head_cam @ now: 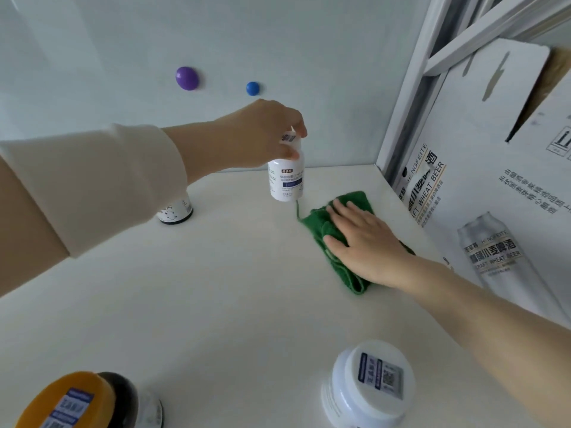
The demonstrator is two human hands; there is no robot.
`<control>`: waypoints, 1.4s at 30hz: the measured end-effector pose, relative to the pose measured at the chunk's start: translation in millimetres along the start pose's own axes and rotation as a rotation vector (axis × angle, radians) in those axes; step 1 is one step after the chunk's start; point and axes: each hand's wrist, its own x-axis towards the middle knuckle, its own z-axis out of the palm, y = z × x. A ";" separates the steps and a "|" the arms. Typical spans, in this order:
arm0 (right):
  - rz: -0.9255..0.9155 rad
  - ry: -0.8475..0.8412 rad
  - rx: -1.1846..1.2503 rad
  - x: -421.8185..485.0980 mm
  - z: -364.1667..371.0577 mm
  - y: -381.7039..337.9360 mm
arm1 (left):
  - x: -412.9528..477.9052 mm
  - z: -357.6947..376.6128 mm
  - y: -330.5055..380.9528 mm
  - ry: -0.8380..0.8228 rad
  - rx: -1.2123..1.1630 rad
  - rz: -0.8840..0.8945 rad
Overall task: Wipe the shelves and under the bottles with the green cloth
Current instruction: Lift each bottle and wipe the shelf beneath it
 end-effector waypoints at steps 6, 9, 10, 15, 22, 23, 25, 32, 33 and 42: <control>-0.089 0.010 0.012 34.5 -4.7 5.3 | 4.6 -3.1 -8.5 -0.015 0.054 -0.037; 0.017 0.055 0.029 46.5 -6.0 21.9 | 7.1 2.8 -7.3 -0.033 0.068 -0.039; 0.066 0.072 0.035 47.4 -6.4 28.1 | 7.8 5.7 -6.1 -0.041 0.067 -0.032; 0.269 0.134 0.008 28.5 -3.9 50.5 | 10.1 16.7 8.7 -0.060 0.028 0.021; 0.306 0.128 0.022 -28.8 2.5 54.3 | 2.5 29.0 26.7 -0.087 0.015 0.094; 0.286 0.121 0.022 -39.4 3.2 54.1 | 0.9 30.3 28.0 -0.088 0.014 0.103; 0.245 0.105 0.024 -61.0 4.2 52.6 | -1.8 32.9 30.4 -0.085 0.009 0.113; 0.114 0.009 0.033 -119.2 6.1 45.9 | -2.5 39.6 32.0 -0.046 0.016 0.137; 0.116 0.006 0.041 -116.3 4.7 46.0 | -3.0 40.7 31.3 -0.057 0.013 0.138; 0.210 0.107 0.019 11.5 -6.9 47.1 | -60.4 -3.8 75.3 -0.004 -0.217 0.102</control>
